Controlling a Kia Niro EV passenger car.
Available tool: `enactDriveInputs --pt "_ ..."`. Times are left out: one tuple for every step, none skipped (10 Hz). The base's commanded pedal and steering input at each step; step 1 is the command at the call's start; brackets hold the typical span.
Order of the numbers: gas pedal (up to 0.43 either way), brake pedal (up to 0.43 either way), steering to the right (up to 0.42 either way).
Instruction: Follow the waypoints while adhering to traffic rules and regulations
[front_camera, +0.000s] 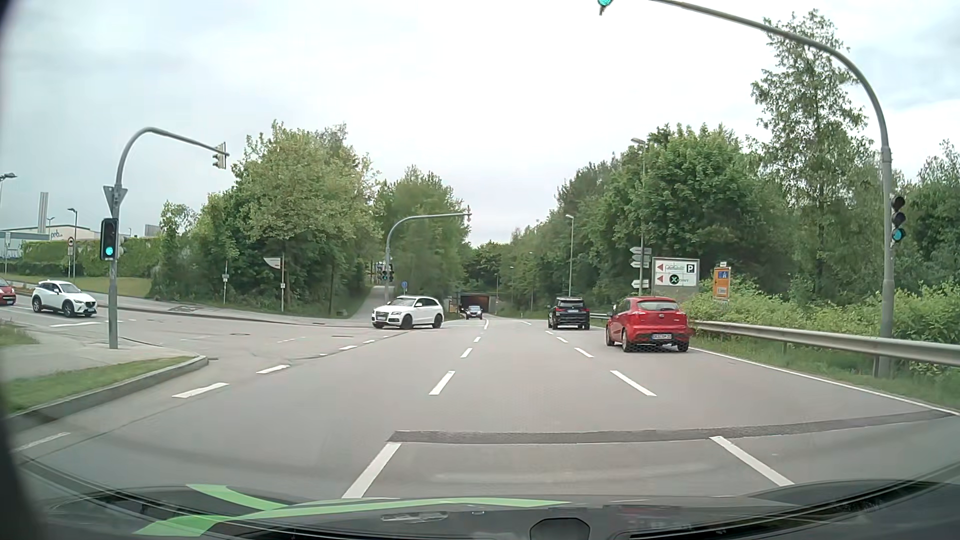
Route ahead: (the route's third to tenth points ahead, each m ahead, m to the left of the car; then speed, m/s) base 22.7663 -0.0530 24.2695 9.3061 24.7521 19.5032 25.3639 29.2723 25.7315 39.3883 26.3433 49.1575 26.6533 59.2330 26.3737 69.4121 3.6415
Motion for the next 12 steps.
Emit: enactDriveInputs --pt "0.000 0.213 0.003" --pt "0.000 0.183 0.004" --pt "0.000 0.159 0.004" --pt "0.000 0.128 0.004" --pt "0.000 0.091 0.004" --pt "0.000 0.049 0.004" --pt "0.000 0.037 0.004" --pt "0.000 0.024 0.004" --pt "0.000 0.018 0.002" --pt "0.000 0.006 0.001" --pt "0.000 0.000 0.000" --pt "0.000 0.000 0.000"
